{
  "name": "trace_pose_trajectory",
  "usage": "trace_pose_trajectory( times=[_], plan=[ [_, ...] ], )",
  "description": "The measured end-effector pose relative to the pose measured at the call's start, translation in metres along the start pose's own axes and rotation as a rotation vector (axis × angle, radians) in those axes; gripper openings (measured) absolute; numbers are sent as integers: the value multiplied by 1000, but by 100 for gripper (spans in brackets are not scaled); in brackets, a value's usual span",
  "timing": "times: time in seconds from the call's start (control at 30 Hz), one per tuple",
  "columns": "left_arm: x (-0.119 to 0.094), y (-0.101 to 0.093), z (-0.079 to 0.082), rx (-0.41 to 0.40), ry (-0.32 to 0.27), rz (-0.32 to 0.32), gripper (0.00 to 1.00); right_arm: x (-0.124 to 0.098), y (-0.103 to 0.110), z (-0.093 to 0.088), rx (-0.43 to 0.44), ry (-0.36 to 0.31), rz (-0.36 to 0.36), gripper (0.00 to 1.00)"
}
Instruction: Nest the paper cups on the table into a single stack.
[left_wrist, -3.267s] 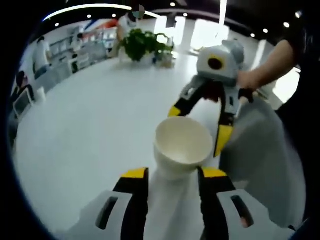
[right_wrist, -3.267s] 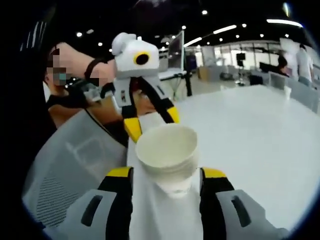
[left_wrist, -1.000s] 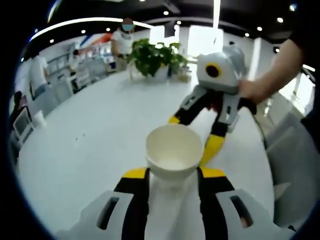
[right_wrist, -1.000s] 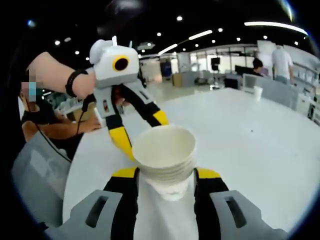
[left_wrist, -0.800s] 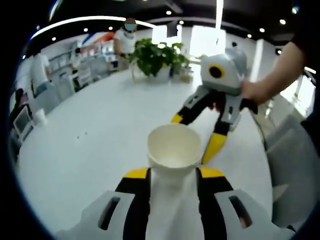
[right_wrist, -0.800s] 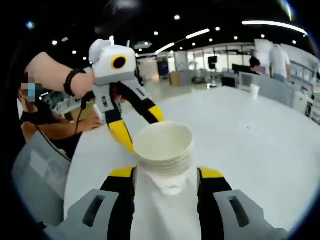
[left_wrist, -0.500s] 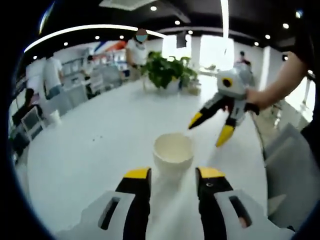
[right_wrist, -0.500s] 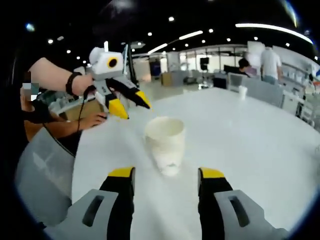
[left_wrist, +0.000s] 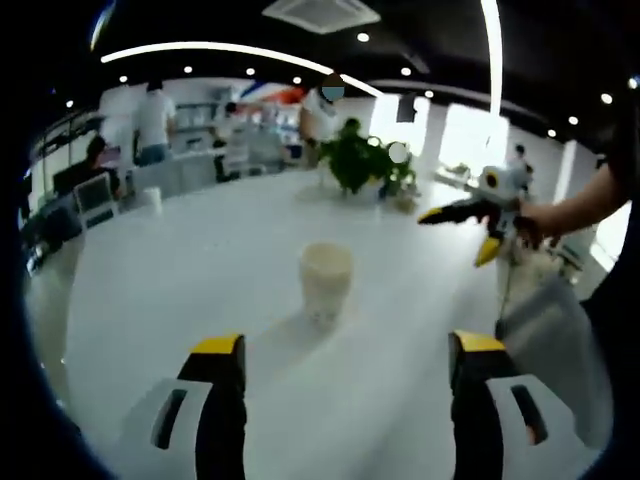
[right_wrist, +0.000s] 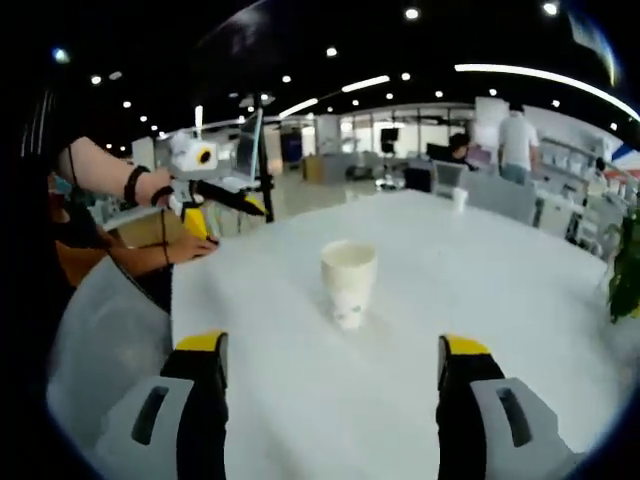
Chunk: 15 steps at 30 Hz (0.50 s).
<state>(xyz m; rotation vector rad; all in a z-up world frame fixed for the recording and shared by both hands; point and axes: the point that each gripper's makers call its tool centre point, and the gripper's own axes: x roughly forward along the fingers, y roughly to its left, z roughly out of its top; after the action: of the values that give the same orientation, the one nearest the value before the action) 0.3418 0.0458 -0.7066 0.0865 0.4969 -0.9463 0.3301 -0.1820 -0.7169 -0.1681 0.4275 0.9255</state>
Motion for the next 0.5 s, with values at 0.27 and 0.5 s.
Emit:
trace_pose_trajectory(
  times=[0.27, 0.5],
  plan=[
    [-41, -3, 9, 72, -121, 61, 96, -38, -7, -13, -28, 23, -48, 100],
    [-60, 2, 1, 79, -98, 62, 98, -64, -13, -31, 6, 21, -86, 100]
  ],
)
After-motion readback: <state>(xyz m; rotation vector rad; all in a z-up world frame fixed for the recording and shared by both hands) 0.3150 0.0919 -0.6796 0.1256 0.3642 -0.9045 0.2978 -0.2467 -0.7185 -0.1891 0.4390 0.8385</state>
